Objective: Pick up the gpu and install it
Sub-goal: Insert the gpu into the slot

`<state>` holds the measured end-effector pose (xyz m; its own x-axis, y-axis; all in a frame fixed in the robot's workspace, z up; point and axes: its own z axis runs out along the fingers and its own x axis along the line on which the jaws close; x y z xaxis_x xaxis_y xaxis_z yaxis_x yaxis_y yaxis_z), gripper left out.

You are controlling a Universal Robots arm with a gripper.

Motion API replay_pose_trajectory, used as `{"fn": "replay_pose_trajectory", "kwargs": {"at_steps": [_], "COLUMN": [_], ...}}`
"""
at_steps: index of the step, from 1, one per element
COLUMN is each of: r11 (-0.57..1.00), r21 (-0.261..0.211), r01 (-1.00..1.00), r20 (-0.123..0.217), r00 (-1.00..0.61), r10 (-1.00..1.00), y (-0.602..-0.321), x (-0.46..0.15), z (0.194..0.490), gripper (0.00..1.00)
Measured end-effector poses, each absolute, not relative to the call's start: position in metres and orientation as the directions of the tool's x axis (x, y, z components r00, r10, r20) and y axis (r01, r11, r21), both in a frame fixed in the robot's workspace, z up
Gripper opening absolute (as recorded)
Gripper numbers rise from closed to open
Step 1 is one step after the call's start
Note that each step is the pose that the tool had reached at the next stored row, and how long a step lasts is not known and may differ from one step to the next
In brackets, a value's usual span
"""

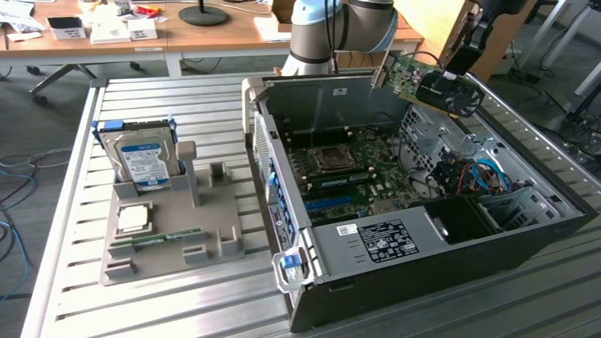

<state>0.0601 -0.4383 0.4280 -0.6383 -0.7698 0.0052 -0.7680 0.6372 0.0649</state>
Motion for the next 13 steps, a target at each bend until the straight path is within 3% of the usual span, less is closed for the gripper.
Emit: {"fn": "replay_pose_trajectory", "kwargs": {"at_steps": [13], "r11": [0.443], "r21": [0.065], "r01": [-0.894], "r20": [0.005], "r00": [-0.444], "r10": [-0.896], "y": [-0.4383], "x": [0.06], "z": [0.4274], "gripper": [0.27]}}
